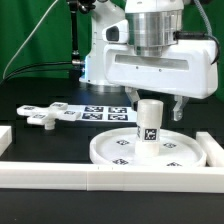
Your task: Assemble round table
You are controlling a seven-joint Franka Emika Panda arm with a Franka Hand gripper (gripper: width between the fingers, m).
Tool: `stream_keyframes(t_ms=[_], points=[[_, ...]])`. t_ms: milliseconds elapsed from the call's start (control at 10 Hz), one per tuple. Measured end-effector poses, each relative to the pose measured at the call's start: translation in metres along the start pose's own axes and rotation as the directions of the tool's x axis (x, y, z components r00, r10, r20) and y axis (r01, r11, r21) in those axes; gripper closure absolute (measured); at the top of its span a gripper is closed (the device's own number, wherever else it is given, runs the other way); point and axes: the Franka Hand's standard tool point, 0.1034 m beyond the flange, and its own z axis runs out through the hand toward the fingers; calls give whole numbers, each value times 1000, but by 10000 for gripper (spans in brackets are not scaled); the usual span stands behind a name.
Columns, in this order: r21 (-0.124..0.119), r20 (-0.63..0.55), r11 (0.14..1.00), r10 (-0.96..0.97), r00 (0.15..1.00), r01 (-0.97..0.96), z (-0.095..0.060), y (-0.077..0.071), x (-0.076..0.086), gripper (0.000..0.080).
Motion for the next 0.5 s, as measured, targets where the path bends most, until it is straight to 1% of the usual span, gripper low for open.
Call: stream_keyframes(t_ms=[200, 300, 500], points=[[-1, -1, 984, -178, 984, 178, 0, 0, 0, 151], [-3, -1, 959, -284, 959, 284, 0, 1, 1, 151], [-10, -5, 848, -530, 848, 530, -1, 1, 6, 151]])
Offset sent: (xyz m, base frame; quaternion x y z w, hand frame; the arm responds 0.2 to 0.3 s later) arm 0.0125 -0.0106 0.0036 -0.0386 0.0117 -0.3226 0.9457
